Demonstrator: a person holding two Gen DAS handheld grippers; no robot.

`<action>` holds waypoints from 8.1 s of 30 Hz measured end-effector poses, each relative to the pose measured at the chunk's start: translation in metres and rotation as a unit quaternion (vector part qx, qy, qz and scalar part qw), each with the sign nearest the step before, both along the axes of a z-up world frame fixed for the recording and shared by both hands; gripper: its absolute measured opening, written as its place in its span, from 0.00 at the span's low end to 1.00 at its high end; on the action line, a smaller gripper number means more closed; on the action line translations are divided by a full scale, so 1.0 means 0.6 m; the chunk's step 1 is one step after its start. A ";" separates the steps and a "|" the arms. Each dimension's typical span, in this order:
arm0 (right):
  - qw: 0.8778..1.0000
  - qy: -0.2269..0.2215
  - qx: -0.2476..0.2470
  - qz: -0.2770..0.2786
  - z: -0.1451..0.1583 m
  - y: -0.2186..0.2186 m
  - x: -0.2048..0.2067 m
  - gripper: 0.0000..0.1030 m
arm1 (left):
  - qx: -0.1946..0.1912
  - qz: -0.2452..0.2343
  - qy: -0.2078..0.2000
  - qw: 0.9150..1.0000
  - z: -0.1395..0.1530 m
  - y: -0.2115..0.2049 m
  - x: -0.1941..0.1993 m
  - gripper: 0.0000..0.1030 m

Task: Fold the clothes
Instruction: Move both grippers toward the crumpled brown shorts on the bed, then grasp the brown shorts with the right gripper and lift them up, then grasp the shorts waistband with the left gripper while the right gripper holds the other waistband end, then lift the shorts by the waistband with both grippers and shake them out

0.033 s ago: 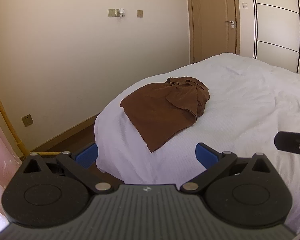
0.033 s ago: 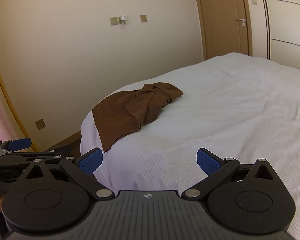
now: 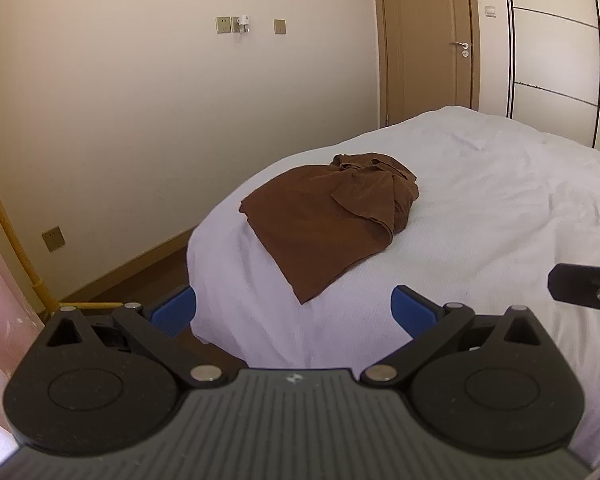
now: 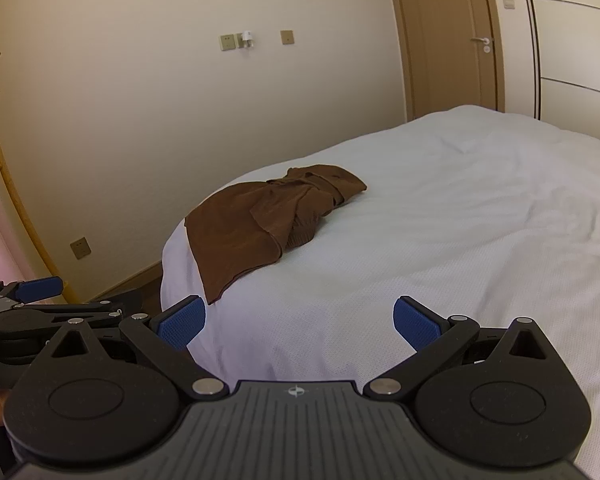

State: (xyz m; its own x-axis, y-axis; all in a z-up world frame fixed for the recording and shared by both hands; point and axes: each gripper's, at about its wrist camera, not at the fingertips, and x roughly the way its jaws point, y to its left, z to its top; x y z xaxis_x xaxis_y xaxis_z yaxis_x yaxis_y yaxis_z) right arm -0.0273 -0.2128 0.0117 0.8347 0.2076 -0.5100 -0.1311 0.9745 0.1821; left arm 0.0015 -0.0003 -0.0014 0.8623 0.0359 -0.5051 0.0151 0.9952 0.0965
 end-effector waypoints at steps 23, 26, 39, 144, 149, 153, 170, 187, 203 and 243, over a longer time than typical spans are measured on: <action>1.000 0.006 0.022 -0.021 -0.016 -0.031 -0.002 1.00 | -0.017 -0.034 0.001 0.999 -0.006 -0.010 0.011 0.99; 0.999 0.007 0.026 -0.023 -0.018 -0.038 -0.003 1.00 | -0.015 -0.036 0.003 0.999 -0.008 -0.013 0.012 0.99; 0.999 0.013 0.032 -0.024 -0.023 -0.045 -0.003 1.00 | -0.013 -0.044 0.009 0.999 -0.014 -0.022 0.016 0.99; 0.957 -0.066 0.138 -0.247 -0.022 -0.639 -0.253 0.66 | -0.006 -0.579 -0.107 0.808 -0.093 -0.526 -0.087 0.99; 0.951 -0.057 0.128 -0.277 -0.064 -0.644 -0.299 0.66 | 0.020 -0.597 -0.126 0.792 -0.111 -0.568 -0.129 0.98; 0.957 -0.027 0.088 -0.274 -0.103 -0.633 -0.323 0.66 | 0.061 -0.580 -0.134 0.801 -0.126 -0.578 -0.117 0.94; 0.938 0.037 -0.344 0.003 -0.198 -0.441 -0.166 0.52 | 0.015 -0.547 -0.050 0.835 -0.143 -0.473 -0.048 0.67; 0.987 -0.022 -0.097 -0.128 0.011 -0.493 -0.259 0.14 | -0.021 -0.611 -0.065 0.789 -0.080 -0.511 -0.051 0.11; 0.956 -0.005 -0.024 -0.293 0.085 -0.622 -0.293 0.33 | -0.040 -0.580 -0.063 0.811 0.014 -0.588 0.078 0.41; 0.943 -0.018 -0.283 -0.176 -0.134 -0.490 -0.189 0.04 | -0.092 -0.575 0.001 0.813 -0.048 -0.634 0.171 0.17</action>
State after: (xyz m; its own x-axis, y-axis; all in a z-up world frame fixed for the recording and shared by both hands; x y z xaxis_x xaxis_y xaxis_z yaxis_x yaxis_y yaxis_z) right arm -0.1404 -0.5067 -0.0688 0.8201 -0.3821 -0.4259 0.2214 0.8983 -0.3794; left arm 0.1042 -0.3806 -0.0299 0.2717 -0.8695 -0.4125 0.9456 0.3209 -0.0538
